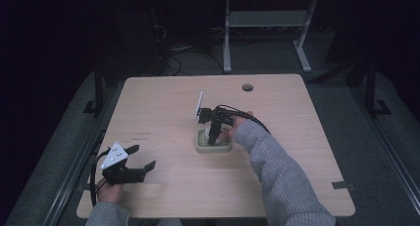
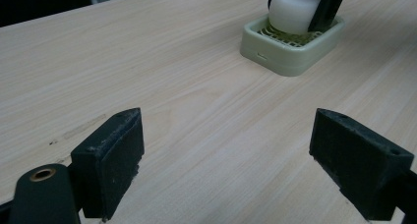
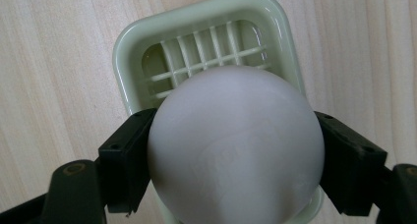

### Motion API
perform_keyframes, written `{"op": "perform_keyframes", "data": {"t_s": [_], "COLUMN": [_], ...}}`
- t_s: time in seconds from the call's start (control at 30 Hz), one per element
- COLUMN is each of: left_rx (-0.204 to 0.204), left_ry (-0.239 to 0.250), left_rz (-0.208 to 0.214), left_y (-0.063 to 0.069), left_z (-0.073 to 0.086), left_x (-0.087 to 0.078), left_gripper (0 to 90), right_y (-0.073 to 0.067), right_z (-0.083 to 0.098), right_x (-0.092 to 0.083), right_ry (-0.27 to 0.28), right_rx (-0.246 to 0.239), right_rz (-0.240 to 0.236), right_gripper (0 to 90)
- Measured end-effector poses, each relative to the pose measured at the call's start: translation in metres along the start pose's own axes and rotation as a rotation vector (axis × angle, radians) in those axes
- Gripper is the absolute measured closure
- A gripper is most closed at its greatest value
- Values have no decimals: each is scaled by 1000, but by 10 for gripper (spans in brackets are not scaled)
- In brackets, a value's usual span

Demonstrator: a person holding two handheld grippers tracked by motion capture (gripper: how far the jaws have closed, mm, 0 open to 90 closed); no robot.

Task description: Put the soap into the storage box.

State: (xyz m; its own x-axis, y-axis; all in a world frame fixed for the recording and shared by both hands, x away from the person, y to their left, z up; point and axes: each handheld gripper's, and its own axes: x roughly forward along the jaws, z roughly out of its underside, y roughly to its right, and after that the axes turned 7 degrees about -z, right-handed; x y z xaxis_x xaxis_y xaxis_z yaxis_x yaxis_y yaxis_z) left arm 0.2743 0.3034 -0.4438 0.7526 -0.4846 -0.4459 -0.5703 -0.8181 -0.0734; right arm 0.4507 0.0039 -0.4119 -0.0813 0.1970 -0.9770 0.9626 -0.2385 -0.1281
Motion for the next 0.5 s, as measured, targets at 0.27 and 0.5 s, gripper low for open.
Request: {"op": "perform_keyframes", "data": {"t_s": [0.27, 0.5], "left_rx": [-1, -3], "left_ry": [3, 6], "left_rz": [-1, 0], "left_y": [0, 0], "left_z": [0, 0], "left_x": [-1, -1], "left_gripper": [128, 128], "right_y": [-1, -1], "right_z": [-1, -1], "right_x": [3, 3], "right_ry": [0, 2], "right_rx": [-3, -3], "right_rz": [-2, -3], "right_gripper": [230, 230]}}
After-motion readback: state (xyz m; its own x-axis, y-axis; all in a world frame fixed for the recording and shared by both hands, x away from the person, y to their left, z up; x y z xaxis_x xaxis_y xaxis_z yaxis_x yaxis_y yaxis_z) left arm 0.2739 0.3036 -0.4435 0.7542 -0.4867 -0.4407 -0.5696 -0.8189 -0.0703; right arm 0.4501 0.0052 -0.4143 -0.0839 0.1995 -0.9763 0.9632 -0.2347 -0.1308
